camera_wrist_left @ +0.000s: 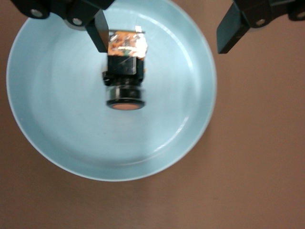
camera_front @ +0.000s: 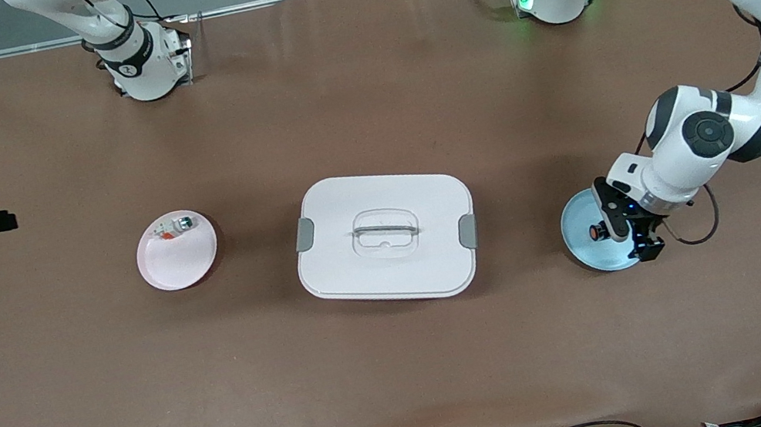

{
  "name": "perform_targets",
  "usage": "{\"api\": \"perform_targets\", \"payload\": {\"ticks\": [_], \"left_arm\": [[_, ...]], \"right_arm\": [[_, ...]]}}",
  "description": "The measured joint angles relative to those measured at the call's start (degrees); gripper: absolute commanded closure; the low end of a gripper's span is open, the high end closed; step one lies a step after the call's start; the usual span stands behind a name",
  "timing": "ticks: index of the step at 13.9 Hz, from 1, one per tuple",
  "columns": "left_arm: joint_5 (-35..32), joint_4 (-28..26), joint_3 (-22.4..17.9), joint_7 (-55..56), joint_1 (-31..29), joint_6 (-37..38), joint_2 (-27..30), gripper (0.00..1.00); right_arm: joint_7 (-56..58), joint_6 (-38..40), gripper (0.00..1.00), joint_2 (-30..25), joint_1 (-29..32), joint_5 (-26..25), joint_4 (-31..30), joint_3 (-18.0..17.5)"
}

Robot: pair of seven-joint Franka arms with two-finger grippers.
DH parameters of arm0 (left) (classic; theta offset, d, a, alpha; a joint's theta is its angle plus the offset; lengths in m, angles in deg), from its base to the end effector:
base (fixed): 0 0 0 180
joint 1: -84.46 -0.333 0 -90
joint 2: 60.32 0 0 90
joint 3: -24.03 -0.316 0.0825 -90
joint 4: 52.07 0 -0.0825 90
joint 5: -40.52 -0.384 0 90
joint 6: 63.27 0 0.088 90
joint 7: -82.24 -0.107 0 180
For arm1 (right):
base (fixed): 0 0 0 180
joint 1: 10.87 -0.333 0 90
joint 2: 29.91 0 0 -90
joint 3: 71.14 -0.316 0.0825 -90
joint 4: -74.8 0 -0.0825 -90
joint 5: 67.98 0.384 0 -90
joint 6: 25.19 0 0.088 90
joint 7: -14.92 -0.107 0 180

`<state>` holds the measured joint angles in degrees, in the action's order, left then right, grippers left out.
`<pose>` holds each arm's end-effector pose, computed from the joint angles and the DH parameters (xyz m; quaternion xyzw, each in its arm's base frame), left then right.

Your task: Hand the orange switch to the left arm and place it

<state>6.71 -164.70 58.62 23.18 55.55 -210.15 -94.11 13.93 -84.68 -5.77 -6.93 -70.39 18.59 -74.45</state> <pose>0.6233 -0.0533 0.2295 -0.7280 0.6804 -0.0645 0.0532 0.6129 -0.0219 0.6023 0.9833 -0.0215 -0.1808 0.0082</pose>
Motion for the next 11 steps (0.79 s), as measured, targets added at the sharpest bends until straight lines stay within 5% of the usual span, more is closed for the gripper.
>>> {"api": "perform_targets", "payload": {"ticks": [4, 8, 11], "left_arm": [[10.37, 8.56, 2.09, 1.53, -0.11, 15.57, 3.7, 0.0], [13.96, 19.72, 3.12, 8.94, -0.18, 32.54, 7.73, 0.0], [14.98, 26.28, 4.59, 20.33, -0.16, 42.39, 9.71, 0.0]], "right_arm": [[-3.22, -7.31, 0.0, -3.8, 0.18, 1.51, -3.5, -0.3], [-3.5, -23.15, 0.0, -11.69, 0.18, 1.64, -16.59, -0.4], [-3.87, -26.61, 0.0, -16.86, 0.18, 1.67, -23.31, -0.45]]}}
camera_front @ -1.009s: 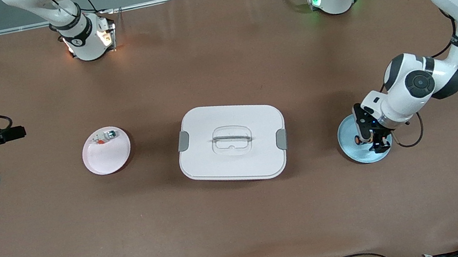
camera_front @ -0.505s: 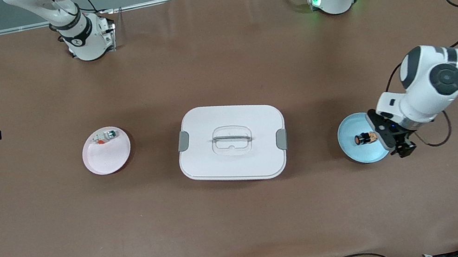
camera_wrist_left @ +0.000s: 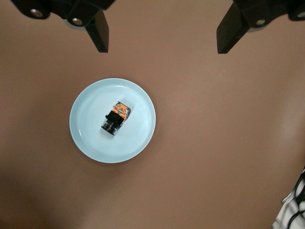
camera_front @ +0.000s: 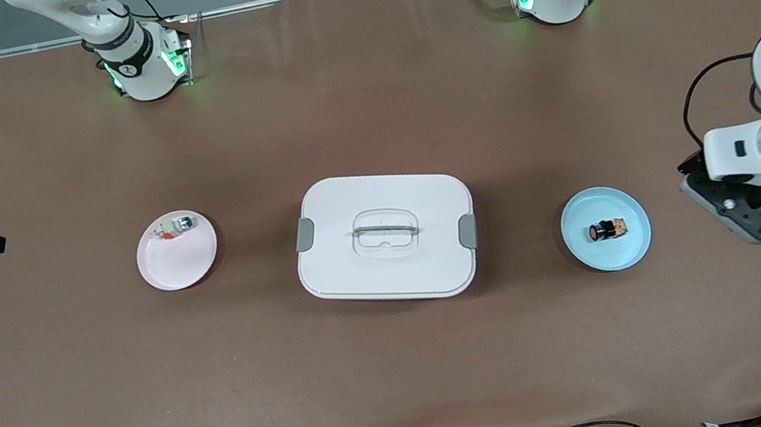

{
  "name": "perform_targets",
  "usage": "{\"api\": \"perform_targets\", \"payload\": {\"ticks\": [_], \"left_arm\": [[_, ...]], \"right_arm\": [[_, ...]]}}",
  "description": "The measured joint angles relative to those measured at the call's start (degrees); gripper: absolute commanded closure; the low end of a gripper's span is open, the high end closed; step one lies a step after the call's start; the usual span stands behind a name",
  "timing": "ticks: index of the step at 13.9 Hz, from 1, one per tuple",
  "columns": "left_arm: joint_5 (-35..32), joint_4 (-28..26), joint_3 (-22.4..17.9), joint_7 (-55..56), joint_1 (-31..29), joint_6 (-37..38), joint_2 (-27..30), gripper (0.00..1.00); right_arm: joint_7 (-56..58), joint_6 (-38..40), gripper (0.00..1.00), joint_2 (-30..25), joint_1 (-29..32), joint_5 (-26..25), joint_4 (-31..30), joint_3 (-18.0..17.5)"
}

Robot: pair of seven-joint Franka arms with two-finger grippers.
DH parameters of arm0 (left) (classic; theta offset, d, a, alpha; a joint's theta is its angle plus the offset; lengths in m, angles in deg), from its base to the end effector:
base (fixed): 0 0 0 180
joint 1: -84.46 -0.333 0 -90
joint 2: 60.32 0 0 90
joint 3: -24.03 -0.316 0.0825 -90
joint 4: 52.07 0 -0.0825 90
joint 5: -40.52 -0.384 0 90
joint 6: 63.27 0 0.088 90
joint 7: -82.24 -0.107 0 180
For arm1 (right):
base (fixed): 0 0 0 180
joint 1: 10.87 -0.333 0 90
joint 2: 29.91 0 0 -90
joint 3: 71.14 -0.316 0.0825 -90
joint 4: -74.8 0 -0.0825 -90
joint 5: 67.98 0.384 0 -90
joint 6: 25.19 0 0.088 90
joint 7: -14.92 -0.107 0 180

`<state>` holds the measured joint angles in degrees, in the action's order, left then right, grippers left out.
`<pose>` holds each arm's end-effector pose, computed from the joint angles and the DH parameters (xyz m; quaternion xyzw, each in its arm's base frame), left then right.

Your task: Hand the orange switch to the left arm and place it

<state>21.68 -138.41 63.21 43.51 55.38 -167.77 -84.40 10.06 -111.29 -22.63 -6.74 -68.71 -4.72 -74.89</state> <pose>0.6634 -0.0249 0.4659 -0.9013 0.4322 0.0102 0.0268 0.5872 -0.0081 0.6319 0.9989 -0.0463 -0.0059 0.0024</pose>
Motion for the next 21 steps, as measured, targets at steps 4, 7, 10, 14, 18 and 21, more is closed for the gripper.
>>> {"api": "perform_targets", "payload": {"ticks": [4, 7, 10, 14, 18, 21], "left_arm": [[0.91, 1.85, 1.87, 19.18, 0.06, 2.96, 2.53, 0.0], [1.8, 1.88, 2.53, 27.13, 0.13, 3.05, 3.18, 0.0], [2.04, 1.95, 2.92, 36.98, 0.19, 5.79, 4.56, 0.0], [2.07, 1.95, 4.52, 46.86, 2.28, 7.53, 6.02, 0.0], [2.11, 2.06, -9.36, 47.51, 13.25, 8.06, 9.33, 0.0], [4.14, 2.21, -17.35, 47.41, 19.63, 11.35, 13.78, 0.0]], "right_arm": [[-0.14, 0.28, 0.0, -1.25, 0.77, 0.0, -1.66, 0.15], [-0.15, 0.29, 0.0, -1.26, 0.94, 0.0, -1.96, 0.16], [-0.15, 0.42, 0.0, -1.41, 0.94, 0.0, -2.0, 0.16], [-0.19, 1.61, 0.0, -1.84, 1.16, 0.0, -2.07, 0.21], [-0.19, 2.28, 0.0, -2.31, 1.16, 0.02, -2.21, 0.18], [-0.2, 2.44, 0.0, -2.36, 1.23, 0.02, -2.26, 0.24]]}}
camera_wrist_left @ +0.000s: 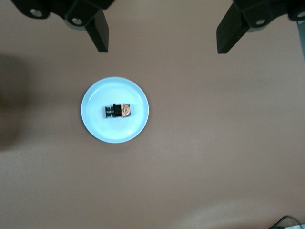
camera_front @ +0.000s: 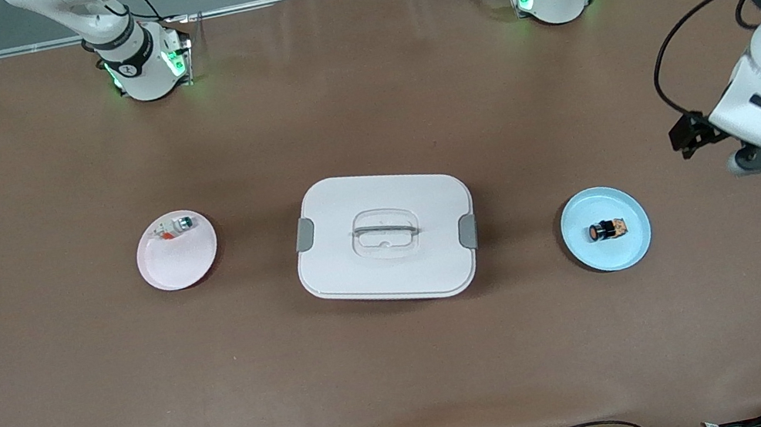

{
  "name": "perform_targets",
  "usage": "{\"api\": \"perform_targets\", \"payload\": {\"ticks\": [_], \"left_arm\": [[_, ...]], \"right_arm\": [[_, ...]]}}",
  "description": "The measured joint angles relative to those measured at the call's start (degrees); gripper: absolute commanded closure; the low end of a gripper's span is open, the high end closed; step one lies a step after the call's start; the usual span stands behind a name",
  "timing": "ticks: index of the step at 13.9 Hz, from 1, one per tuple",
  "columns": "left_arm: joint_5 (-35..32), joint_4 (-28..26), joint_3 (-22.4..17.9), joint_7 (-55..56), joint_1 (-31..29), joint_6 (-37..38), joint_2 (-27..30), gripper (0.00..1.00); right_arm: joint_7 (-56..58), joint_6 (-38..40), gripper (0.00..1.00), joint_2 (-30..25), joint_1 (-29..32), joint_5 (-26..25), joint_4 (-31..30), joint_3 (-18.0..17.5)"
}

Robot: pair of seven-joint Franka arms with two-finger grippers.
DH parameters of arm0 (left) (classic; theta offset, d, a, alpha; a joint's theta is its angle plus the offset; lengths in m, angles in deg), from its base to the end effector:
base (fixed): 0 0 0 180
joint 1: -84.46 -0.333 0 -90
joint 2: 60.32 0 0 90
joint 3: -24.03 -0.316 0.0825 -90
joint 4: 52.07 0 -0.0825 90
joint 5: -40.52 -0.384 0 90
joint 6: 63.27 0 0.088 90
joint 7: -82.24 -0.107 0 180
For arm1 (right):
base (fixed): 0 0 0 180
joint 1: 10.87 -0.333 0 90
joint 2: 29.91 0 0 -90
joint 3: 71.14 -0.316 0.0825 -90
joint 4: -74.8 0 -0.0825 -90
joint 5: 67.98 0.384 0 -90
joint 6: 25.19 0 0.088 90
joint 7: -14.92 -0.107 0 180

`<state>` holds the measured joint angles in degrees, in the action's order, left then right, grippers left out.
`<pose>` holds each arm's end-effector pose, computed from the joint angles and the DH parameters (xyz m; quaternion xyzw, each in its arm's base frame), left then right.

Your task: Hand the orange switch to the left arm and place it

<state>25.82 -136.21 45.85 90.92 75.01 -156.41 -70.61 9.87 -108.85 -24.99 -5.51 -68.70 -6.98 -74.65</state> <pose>0.6050 -0.0857 0.5816 -0.9948 0.0371 -0.0125 0.0940 0.5697 -0.0216 0.6338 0.9978 -0.0607 -0.0263 0.0044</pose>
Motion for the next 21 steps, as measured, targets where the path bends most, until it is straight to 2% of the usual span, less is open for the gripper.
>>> {"api": "perform_targets", "payload": {"ticks": [2, 6, 10, 14, 21], "left_arm": [[2.86, -0.29, -2.16, 0.0, 1.39, 1.05, 2.77, 0.0], [7.44, -4.05, -9.17, 0.0, 6.21, 1.63, 8.34, 0.0], [11.24, -8.27, -9.61, 0.18, 6.58, 2.81, 12.61, 0.0], [11.92, -12.28, -10.23, 0.63, 6.3, 3.13, 16.39, 0.0], [12.05, -12.72, -10.87, 0.63, 4.0, 4.96, 17.0, 0.0]], "right_arm": [[0.0, -0.02, 0.0, 0.0, 0.19, 0.0, -0.03, 0.06], [-0.01, -0.01, 0.0, 0.0, 0.43, 0.3, -0.12, 0.09], [-0.01, 0.18, 0.0, -0.05, 0.43, 1.01, -0.17, -0.41], [-0.01, 0.34, 0.0, -0.09, 0.43, 2.03, -0.18, -0.55], [-1.51, 0.91, 0.0, -0.18, 0.49, 2.12, -0.19, -0.51]]}}
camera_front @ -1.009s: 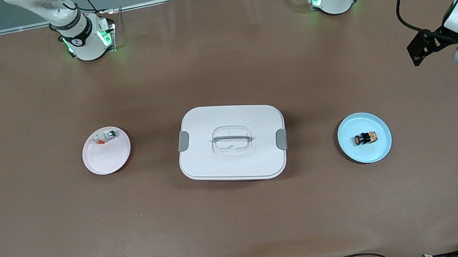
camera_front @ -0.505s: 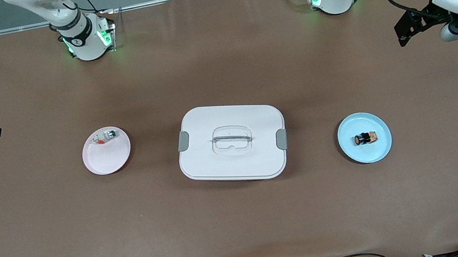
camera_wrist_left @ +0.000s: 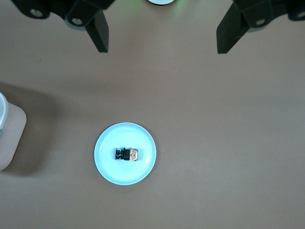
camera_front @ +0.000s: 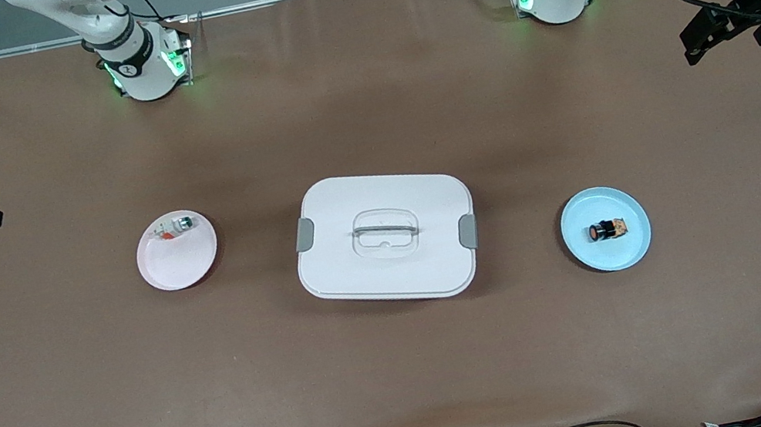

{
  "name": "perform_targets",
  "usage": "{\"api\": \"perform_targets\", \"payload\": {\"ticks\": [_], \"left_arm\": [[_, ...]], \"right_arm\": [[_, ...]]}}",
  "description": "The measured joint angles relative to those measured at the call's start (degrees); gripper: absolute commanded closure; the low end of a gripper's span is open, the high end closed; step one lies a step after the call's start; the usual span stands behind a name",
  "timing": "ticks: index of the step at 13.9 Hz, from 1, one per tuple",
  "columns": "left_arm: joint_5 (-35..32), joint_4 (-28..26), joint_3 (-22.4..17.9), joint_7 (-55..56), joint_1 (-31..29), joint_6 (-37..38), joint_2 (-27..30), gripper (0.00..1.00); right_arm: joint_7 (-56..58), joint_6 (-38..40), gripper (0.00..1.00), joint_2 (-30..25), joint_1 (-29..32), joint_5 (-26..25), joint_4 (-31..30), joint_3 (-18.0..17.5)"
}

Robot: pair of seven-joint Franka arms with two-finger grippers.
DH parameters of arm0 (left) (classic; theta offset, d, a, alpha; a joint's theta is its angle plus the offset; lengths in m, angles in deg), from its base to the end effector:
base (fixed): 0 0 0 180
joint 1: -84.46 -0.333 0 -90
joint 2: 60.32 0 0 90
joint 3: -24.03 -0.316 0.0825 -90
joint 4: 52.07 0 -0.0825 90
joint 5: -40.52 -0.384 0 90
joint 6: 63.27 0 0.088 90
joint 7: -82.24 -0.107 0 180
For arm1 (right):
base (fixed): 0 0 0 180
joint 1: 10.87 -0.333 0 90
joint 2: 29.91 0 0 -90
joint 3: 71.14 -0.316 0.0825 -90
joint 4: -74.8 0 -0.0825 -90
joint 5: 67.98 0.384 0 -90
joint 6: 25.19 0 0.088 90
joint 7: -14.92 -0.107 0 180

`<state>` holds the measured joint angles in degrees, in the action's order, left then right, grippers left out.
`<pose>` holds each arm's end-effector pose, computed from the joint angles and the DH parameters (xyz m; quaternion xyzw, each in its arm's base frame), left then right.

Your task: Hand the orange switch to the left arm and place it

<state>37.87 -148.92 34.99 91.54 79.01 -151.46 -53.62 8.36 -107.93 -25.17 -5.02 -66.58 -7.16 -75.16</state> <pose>0.5117 -0.0502 0.6271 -0.9987 -0.0342 0.0136 0.0363 0.5670 -0.0171 0.6329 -0.9967 0.0720 0.0350 0.0136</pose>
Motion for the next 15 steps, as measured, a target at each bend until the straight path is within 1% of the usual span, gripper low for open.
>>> {"api": "perform_targets", "payload": {"ticks": [6, 10, 15], "left_arm": [[0.08, 0.0, 0.11, -0.01, 0.03, 0.02, 0.0, 0.0], [0.08, 0.0, 0.1, -0.01, 0.04, 0.05, -0.02, 0.0], [0.08, 0.0, 0.2, 1.95, 0.1, 0.38, -0.24, 0.0]], "right_arm": [[-0.79, 0.12, 0.0, -0.32, 0.18, 0.06, 0.0, -0.03], [-0.94, -0.74, 0.0, -0.87, -0.2, 0.2, 0.0, -0.69], [-0.92, -1.45, 0.0, -1.2, -1.01, 0.22, 0.0, -0.86]]}}
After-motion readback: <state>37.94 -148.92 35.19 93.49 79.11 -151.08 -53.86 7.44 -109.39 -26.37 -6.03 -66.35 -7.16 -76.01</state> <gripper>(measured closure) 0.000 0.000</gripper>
